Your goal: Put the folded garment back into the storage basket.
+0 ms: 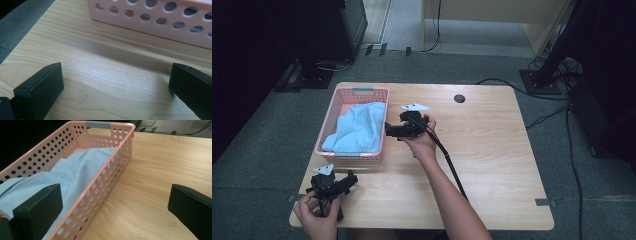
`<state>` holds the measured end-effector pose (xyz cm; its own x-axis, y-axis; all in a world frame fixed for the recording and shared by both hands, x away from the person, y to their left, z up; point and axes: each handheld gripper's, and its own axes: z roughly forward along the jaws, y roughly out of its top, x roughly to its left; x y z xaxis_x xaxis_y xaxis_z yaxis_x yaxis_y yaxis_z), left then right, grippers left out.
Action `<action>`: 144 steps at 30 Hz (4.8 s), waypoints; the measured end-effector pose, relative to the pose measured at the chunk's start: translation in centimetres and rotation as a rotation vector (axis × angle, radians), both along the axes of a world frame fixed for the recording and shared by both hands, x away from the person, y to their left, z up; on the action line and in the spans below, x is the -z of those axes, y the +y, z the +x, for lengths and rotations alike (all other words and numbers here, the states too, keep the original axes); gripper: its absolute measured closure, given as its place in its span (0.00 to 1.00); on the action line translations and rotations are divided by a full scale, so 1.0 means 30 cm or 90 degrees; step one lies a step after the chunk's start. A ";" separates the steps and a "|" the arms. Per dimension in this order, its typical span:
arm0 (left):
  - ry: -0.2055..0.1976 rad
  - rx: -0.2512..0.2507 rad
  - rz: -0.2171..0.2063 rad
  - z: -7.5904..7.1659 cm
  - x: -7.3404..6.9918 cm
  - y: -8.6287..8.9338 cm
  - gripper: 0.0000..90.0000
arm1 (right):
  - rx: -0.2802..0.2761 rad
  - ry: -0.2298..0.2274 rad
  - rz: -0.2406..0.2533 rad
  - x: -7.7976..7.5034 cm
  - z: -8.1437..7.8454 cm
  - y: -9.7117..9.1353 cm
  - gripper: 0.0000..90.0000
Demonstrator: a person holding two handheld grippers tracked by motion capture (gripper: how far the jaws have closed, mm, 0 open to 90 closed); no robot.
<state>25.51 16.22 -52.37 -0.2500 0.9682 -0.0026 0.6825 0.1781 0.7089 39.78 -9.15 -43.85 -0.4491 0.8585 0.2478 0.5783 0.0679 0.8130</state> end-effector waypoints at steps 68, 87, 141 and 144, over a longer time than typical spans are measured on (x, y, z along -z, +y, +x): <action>-0.001 -0.002 0.001 0.000 0.001 -0.001 0.00 | 0.107 0.030 -0.037 0.150 -0.086 -0.324 0.00; -0.002 -0.003 0.000 -0.001 0.001 -0.002 0.00 | 0.135 0.034 -0.053 0.190 -0.111 -0.400 0.00; -0.002 -0.003 0.001 -0.001 0.001 -0.002 0.00 | 0.185 0.059 -0.085 0.261 -0.178 -0.568 0.00; -0.002 -0.003 0.001 -0.001 0.001 -0.002 0.00 | 0.188 0.062 -0.083 0.263 -0.182 -0.578 0.00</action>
